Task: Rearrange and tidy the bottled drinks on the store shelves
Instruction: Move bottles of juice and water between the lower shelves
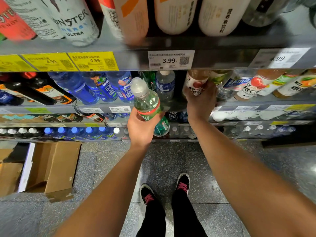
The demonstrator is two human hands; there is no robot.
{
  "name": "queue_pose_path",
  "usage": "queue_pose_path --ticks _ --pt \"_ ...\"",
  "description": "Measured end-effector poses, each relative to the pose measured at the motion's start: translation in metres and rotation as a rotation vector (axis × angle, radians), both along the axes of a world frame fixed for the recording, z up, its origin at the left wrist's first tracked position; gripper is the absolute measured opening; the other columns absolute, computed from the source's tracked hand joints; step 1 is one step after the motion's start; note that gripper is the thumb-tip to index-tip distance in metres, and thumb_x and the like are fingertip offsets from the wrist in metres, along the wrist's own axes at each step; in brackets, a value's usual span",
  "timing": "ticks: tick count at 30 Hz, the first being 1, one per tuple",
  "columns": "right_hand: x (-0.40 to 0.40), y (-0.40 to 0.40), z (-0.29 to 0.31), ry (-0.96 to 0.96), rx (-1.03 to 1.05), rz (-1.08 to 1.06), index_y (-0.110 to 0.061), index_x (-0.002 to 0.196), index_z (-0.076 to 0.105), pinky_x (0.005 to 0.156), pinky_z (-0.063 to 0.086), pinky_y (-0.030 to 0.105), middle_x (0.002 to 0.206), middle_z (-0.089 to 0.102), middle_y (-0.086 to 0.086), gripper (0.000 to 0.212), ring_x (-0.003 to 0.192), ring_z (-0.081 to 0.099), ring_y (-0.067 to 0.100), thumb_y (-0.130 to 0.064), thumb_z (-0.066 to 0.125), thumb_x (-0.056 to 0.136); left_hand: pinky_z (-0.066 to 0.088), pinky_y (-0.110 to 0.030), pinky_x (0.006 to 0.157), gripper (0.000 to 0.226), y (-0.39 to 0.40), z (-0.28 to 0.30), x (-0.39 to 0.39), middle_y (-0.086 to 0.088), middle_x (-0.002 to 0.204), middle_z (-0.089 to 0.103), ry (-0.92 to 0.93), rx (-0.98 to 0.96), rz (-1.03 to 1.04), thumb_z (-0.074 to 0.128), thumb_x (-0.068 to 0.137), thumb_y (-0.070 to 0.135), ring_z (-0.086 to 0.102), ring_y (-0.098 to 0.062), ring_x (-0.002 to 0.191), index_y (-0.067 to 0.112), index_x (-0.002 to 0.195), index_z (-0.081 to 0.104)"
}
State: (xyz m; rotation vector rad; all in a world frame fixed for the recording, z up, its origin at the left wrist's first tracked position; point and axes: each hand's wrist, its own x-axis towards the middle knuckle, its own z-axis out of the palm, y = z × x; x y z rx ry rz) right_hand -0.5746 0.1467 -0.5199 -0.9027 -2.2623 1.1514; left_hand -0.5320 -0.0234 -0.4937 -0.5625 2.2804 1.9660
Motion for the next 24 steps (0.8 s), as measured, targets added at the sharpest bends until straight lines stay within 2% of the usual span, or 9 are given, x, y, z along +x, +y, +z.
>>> queue_pose_path --ticks 5,7,9,10,11,14,18,21,24 --pt "-0.008 0.004 -0.002 0.013 0.006 -0.006 -0.001 0.133 0.05 0.084 0.024 0.011 0.129 0.058 0.013 0.071 0.119 0.052 0.024 -0.038 0.078 0.079 0.053 -0.014 0.078 0.043 -0.008 0.004 -0.007 0.008 0.095 0.074 0.029 0.021 0.064 0.09 0.07 0.012 0.069 0.001 0.08 0.016 0.105 0.066" --pt "-0.009 0.004 -0.001 -0.02 -0.019 -0.009 -0.002 0.141 0.042 0.097 0.024 0.012 0.138 0.052 0.015 0.08 0.128 0.047 0.026 -0.042 0.076 0.08 0.053 -0.015 0.078 0.045 -0.012 0.006 -0.009 0.004 0.097 0.074 0.034 0.03 0.086 0.09 0.07 0.011 0.069 0.0 0.081 0.011 0.108 0.066" --pt "-0.004 -0.004 0.001 -0.029 -0.03 -0.059 0.002 0.145 0.036 0.116 0.028 0.033 0.145 0.045 0.02 0.092 0.135 0.042 0.032 -0.049 0.074 0.079 0.053 -0.016 0.079 0.049 -0.017 0.006 -0.01 0.0 0.101 0.075 0.038 0.045 0.112 0.089 0.07 0.01 0.07 -0.002 0.084 0.006 0.113 0.066" --pt "0.0 -0.012 0.002 -0.017 -0.035 -0.081 0.004 0.143 0.037 0.114 0.033 0.044 0.144 0.045 0.023 0.093 0.134 0.042 0.034 -0.052 0.072 0.078 0.054 -0.017 0.08 0.051 -0.019 0.005 -0.01 0.0 0.102 0.075 0.039 0.051 0.118 0.089 0.07 0.01 0.071 -0.003 0.085 0.006 0.115 0.065" --pt "0.004 -0.021 0.003 0.012 -0.027 -0.071 0.006 0.139 0.041 0.11 0.038 0.047 0.139 0.048 0.025 0.09 0.128 0.046 0.033 -0.055 0.071 0.079 0.054 -0.016 0.08 0.051 -0.021 0.005 -0.009 0.002 0.102 0.075 0.037 0.053 0.12 0.089 0.07 0.011 0.07 -0.002 0.085 0.007 0.115 0.065" --pt "0.011 -0.054 0.005 0.065 -0.031 0.127 0.0 0.124 0.051 0.095 0.05 0.033 0.122 0.057 0.016 0.07 0.107 0.055 0.021 -0.051 0.072 0.082 0.053 -0.015 0.077 0.048 -0.023 0.003 -0.007 0.006 0.098 0.074 0.035 0.047 0.128 0.09 0.07 0.012 0.069 0.002 0.082 0.012 0.111 0.065" --pt "-0.013 -0.069 0.005 -0.021 -0.128 0.236 -0.005 0.142 0.039 0.106 0.045 0.037 0.141 0.05 0.011 0.089 0.129 0.05 0.027 -0.043 0.082 0.074 0.053 -0.015 0.077 0.047 -0.028 0.002 -0.005 0.002 0.099 0.074 0.046 0.063 0.122 0.088 0.071 0.006 0.07 0.001 0.084 0.008 0.112 0.065" --pt "-0.031 -0.064 0.003 -0.032 -0.12 0.265 -0.005 0.133 0.047 0.1 0.05 0.04 0.131 0.061 0.009 0.079 0.119 0.059 0.023 -0.038 0.084 0.072 0.052 -0.016 0.081 0.052 -0.032 0.002 -0.004 0.0 0.104 0.075 0.045 0.092 0.102 0.087 0.071 0.004 0.07 -0.004 0.09 0.005 0.117 0.064" --pt "-0.031 -0.06 0.011 0.0 -0.11 0.264 -0.005 0.127 0.053 0.092 0.05 0.018 0.123 0.065 0.003 0.068 0.107 0.057 0.009 -0.031 0.085 0.073 0.051 -0.014 0.079 0.047 -0.034 0.005 -0.004 0.005 0.098 0.075 0.028 0.106 0.071 0.087 0.071 0.004 0.07 -0.001 0.087 0.009 0.113 0.065"
